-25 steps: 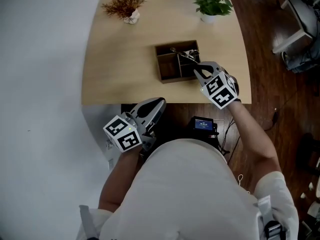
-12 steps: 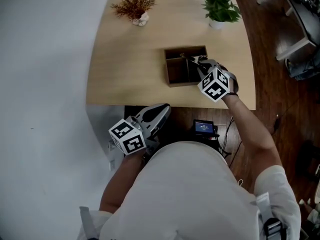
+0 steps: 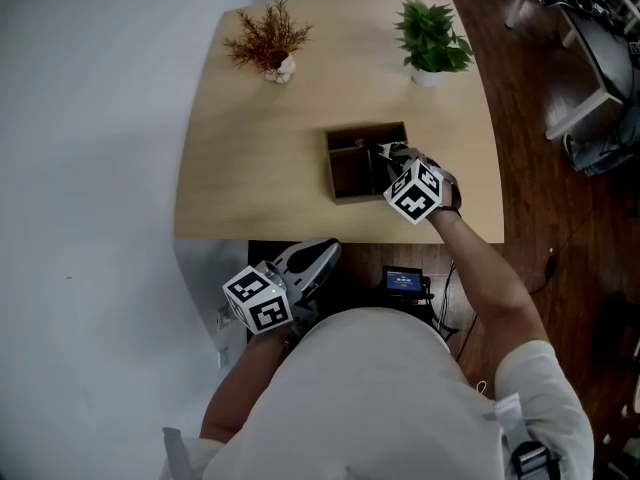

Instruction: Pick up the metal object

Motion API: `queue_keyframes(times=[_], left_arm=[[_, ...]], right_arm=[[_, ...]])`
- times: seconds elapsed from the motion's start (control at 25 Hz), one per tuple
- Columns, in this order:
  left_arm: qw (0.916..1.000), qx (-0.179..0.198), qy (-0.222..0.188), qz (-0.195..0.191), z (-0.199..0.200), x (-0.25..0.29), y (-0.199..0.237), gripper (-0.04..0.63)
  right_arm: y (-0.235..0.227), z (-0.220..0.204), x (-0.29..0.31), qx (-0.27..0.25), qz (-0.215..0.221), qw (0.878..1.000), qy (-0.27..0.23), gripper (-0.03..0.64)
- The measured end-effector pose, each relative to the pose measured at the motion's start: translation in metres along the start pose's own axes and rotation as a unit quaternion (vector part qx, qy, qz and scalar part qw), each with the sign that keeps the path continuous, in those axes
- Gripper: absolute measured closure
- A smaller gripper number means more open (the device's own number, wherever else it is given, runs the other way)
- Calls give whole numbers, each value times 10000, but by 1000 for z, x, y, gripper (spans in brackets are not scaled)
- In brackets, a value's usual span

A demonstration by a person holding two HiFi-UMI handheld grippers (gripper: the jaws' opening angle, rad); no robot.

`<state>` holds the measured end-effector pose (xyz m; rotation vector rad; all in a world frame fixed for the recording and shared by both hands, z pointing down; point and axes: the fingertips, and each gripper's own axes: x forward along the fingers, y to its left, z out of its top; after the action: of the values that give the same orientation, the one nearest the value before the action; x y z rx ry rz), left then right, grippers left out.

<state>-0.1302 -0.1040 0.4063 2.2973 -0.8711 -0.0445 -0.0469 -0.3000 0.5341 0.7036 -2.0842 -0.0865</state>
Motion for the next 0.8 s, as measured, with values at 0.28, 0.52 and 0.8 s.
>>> queue_keyframes(times=[0.28,0.52,0.8], left_arm=[[10000,22,-52,-41,4,2,1,598],[9998,65,-91,-171,11,7,2,598],[9993,86,-200,-308,24,16,-4,598]], right_arm=[[0,7,-18,49,-145,9994,-318,612],[-7,9,-48,428,-293,9967,-627,612],[-10,19,-92,749,-559,9897,-1085,612]])
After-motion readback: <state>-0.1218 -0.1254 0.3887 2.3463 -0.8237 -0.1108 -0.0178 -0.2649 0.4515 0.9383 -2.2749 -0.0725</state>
